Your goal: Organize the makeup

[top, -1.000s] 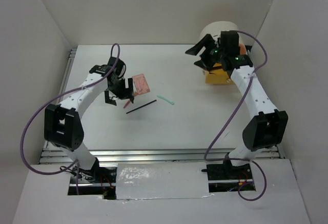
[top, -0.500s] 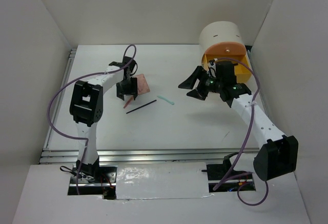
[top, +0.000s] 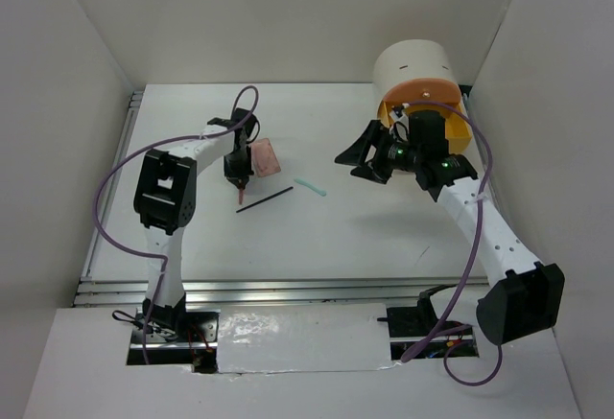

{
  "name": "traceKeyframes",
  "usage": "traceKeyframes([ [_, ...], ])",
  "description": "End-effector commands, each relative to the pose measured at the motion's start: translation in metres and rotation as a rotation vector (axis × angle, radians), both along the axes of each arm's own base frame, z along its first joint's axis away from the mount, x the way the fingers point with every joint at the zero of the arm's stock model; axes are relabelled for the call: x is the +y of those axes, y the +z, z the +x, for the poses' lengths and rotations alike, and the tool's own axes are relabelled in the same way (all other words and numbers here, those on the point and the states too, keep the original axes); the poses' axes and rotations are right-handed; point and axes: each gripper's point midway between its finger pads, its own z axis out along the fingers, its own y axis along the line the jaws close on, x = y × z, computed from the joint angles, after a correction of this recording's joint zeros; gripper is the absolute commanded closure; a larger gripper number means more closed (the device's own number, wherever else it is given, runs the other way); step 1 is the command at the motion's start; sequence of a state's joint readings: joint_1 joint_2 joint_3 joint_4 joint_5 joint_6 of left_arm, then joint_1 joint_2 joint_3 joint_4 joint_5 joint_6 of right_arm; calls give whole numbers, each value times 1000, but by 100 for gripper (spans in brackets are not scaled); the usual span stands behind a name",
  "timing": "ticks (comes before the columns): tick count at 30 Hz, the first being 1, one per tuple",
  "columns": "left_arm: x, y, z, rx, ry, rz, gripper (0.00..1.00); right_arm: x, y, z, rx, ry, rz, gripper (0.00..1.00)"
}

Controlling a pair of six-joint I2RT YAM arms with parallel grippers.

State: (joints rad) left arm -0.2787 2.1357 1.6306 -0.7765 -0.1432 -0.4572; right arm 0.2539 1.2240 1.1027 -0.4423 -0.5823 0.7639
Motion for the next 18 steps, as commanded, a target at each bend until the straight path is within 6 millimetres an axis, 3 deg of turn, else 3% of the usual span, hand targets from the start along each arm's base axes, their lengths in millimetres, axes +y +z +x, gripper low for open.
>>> traceKeyframes([
  [1, 11, -25, -25, 79, 27, 59, 90, 6, 29, 2, -79, 38, 21, 23],
  [3, 12, -14, -28, 55, 39, 54, 98, 7, 32, 3, -85, 39, 23, 23],
  [7, 13, 30, -18, -50, 67, 41, 100, 6, 34, 4, -86, 32, 25, 24],
  [11, -6, 102, 5, -205, 51, -79, 100, 1, 32, 7, -113, -2, 6, 24],
  [12, -19, 126, 16, -263, 23, -148, 100, -1, 25, 8, -110, -5, -7, 24],
  [15, -76, 192, 21, -378, -127, -460, 100, 5, 14, 8, -129, 44, 10, 25],
  [16, -103, 220, 10, -398, -217, -605, 100, 13, 26, 6, -182, 93, 63, 26],
  [18, -126, 252, 4, -451, -292, -740, 100, 19, 36, 1, -234, 143, 127, 26],
])
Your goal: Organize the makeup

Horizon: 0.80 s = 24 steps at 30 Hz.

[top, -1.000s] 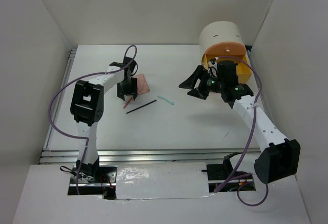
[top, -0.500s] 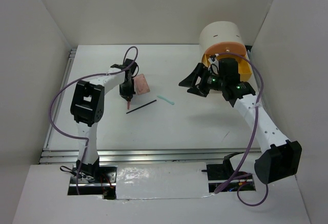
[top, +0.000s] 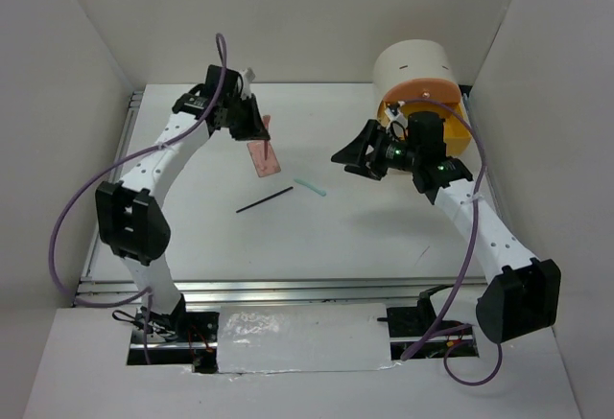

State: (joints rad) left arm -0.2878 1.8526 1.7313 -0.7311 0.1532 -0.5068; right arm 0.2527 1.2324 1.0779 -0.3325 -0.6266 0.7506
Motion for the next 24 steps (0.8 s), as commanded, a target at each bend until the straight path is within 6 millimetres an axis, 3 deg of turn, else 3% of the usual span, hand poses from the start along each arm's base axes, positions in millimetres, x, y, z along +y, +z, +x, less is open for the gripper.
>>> traceKeyframes([
  [1, -69, 109, -27, -185, -262, -369, 100, 19, 48, -9, -221, 149, 157, 27],
  [2, -82, 113, -43, -158, -321, -441, 100, 23, 55, -12, -251, 177, 188, 27],
  [4, -98, 152, -55, -231, -359, -592, 100, 32, 75, -18, -318, 238, 245, 27],
  [5, -111, 147, -75, -147, -387, -695, 100, 36, 81, -17, -343, 248, 249, 26],
  [6, -119, 171, -77, -250, -448, -760, 100, 38, 84, -15, -355, 251, 244, 26],
  [7, -125, 180, -89, -255, -482, -801, 100, 39, 85, -13, -368, 252, 228, 26],
  [10, -148, 191, -116, -246, -563, -865, 100, 47, 100, -11, -417, 270, 259, 30],
  [13, -156, 199, -125, -267, -569, -905, 100, 54, 109, -15, -440, 308, 289, 37],
  [17, -160, 206, -127, -261, -569, -947, 100, 59, 101, -19, -437, 321, 271, 42],
  [21, -160, 209, -123, -265, -558, -940, 100, 59, 100, -25, -445, 337, 281, 53],
  [24, -160, 209, -121, -263, -554, -930, 100, 58, 99, -29, -451, 345, 279, 49],
])
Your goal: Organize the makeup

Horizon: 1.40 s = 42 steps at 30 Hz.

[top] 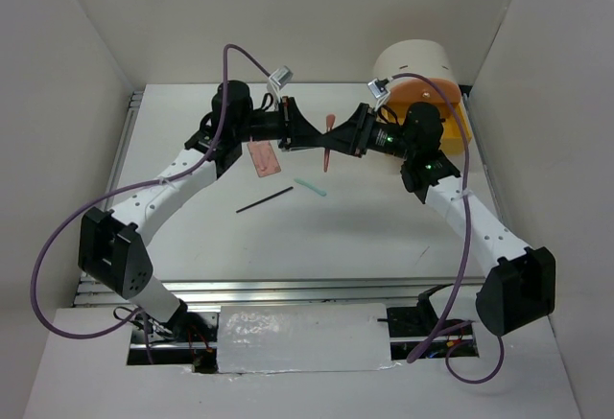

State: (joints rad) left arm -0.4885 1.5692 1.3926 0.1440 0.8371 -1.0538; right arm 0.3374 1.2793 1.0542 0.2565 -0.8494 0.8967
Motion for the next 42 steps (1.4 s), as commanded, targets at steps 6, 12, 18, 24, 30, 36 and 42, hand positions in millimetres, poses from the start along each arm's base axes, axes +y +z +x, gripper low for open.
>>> traceKeyframes([
  [6, 1, 35, 7, -76, 34, -45, 100, 0, 17, -26, -122, 73, 25, 32],
  [12, -1, 41, 10, -96, 32, -47, 100, -1, 17, -31, -130, 77, 20, 38],
  [18, 0, 40, 8, -91, 27, -53, 100, -2, 23, -28, -142, 57, 27, 63],
  [24, 1, 36, 7, -93, 33, -37, 100, -3, 26, -25, -141, 43, 29, 98],
  [30, 3, 29, 16, -66, 75, 10, 25, -3, 23, -24, -121, 43, 32, 100],
  [36, 6, 57, 31, -90, 143, -3, 1, -3, 9, -13, -63, 3, -2, 100],
  [42, 45, 81, 82, -60, 418, 131, 1, -25, -12, 31, 62, -236, -49, 100],
])
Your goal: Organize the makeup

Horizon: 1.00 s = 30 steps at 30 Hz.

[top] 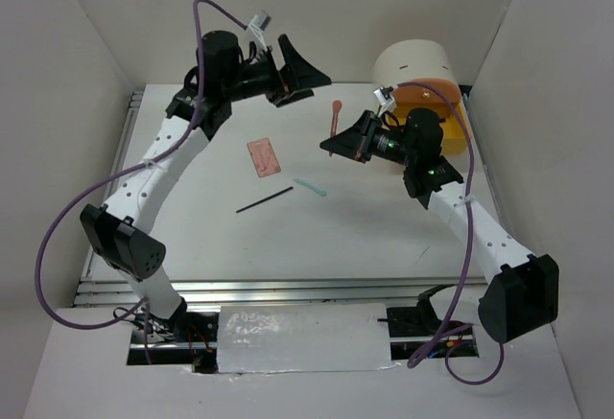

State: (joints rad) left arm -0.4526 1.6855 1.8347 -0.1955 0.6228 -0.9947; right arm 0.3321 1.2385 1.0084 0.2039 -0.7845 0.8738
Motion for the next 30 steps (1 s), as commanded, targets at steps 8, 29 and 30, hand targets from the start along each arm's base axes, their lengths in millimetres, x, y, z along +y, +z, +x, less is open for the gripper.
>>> traceKeyframes([
  [8, 89, -63, 20, 59, 337, 399, 1, -167, -39, 113, 403, -959, -192, 100],
  [29, 190, -191, -21, 144, 433, 1017, 1, -270, -90, 184, 657, -1326, -275, 47],
  [30, 190, -195, -21, 147, 426, 1023, 1, -269, -87, 185, 652, -1319, -272, 36],
])
